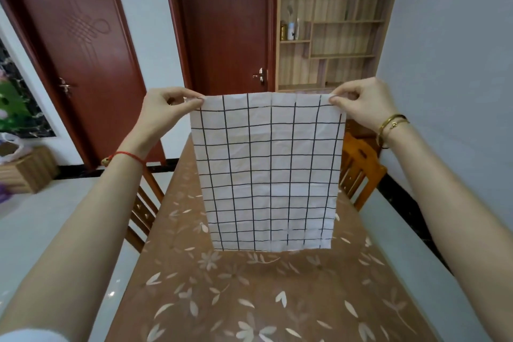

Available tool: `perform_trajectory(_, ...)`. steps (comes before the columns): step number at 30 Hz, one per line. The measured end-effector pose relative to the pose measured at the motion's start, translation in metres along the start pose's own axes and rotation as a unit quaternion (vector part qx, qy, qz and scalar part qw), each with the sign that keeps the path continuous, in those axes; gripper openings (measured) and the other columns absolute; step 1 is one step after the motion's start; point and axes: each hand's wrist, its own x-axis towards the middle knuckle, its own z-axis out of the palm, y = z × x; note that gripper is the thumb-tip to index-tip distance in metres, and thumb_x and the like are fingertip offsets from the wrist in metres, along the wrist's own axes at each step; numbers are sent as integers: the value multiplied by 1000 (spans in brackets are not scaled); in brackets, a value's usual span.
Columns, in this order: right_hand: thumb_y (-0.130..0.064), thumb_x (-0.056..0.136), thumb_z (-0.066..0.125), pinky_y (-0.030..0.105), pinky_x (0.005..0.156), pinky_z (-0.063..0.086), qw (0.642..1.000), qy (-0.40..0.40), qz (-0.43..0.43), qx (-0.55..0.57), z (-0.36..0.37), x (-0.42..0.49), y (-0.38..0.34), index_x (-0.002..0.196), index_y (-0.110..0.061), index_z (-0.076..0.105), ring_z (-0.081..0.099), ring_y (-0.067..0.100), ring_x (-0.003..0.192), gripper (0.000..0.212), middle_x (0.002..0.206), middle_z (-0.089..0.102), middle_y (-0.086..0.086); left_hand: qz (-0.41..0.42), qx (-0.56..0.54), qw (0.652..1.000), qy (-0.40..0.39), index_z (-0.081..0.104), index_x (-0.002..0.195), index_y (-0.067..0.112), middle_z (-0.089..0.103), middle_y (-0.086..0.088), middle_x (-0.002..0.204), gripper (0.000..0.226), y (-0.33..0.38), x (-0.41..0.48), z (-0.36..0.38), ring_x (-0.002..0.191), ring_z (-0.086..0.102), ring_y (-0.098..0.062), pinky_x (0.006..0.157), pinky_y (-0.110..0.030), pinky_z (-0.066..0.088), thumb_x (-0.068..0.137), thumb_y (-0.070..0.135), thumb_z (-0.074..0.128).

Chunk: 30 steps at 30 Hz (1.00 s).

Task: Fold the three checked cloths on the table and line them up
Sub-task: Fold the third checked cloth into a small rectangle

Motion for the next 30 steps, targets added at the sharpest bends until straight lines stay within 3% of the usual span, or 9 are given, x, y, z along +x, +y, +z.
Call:
perform_trajectory(4, -32, 84, 72, 35, 75, 53, 998, -68, 12, -11, 9, -9, 8, 92, -21, 78, 63, 17, 82, 15, 83, 72, -1, -53, -23, 997, -60, 78, 97, 17, 75, -12, 97, 16, -13, -8, 0, 97, 67, -31, 95, -46, 52, 85, 26, 76)
perform_trajectory(7, -31, 83, 73, 28, 71, 52, 994, -108, 29, -7, 26, -14, 20, 92, -20, 78, 62, 10, 76, 15, 81, 71, -3, -97, -10, 991, -96, 79, 93, 22, 76, -2, 96, 14, -32, -10, 5, 103, 67, -28, 97, -49, 50, 83, 30, 78)
perform_trajectory(9, -29, 83, 73, 20, 70, 48, 990, -137, 43, -12, 41, -19, 26, 91, -19, 78, 56, 1, 70, 14, 80, 69, -5, -121, -11, 986, -116, 80, 91, 22, 75, -9, 94, 16, -47, -13, 11, 92, 66, -32, 88, -45, 53, 81, 34, 79)
perform_trajectory(11, -28, 83, 73, 24, 77, 50, 985, -161, 62, -25, 59, -26, 33, 91, -19, 78, 57, 0, 72, 13, 82, 71, -5, -152, -17, 980, -127, 80, 91, 19, 69, -21, 82, 19, -62, -18, 21, 71, 58, -26, 67, -33, 49, 79, 34, 79)
perform_trajectory(13, -28, 85, 71, 27, 82, 53, 980, -178, 86, -34, 78, -36, 39, 90, -19, 79, 62, 4, 72, 13, 73, 68, -10, -189, -23, 974, -122, 79, 93, 12, 63, -14, 65, 21, -78, -23, 33, 52, 50, -13, 49, -21, 40, 81, 28, 79)
perform_trajectory(15, -28, 88, 66, 26, 78, 55, 972, -198, 117, -37, 100, -45, 47, 85, -22, 78, 65, 3, 67, 14, 57, 65, -14, -216, -34, 969, -114, 78, 96, 7, 69, -9, 64, 19, -97, -30, 47, 43, 50, -8, 43, -18, 42, 85, 22, 76)
perform_trajectory(19, -25, 91, 60, 17, 47, 50, 960, -218, 178, 0, 141, -60, 61, 84, -23, 77, 59, -4, 45, 18, 62, 72, -8, -267, -99, 955, -85, 76, 97, 7, 76, -16, 86, 15, -139, -45, 74, 62, 69, -18, 60, -26, 57, 89, 19, 72)
perform_trajectory(24, -30, 89, 64, 34, 71, 61, 957, -161, 229, 72, 189, -67, 78, 82, -24, 77, 70, 11, 59, 17, 65, 72, -6, -269, -157, 950, -27, 76, 101, 6, 76, -13, 94, 19, -186, -55, 103, 93, 73, -28, 86, -40, 59, 91, 21, 69)
perform_trajectory(30, -33, 90, 65, 16, 84, 52, 954, -112, 242, 140, 232, -66, 88, 99, -26, 76, 67, 2, 88, 16, 94, 73, -12, -277, -189, 941, 35, 75, 108, 7, 76, -9, 101, 26, -219, -49, 128, 100, 72, -19, 86, -32, 58, 89, 24, 73)
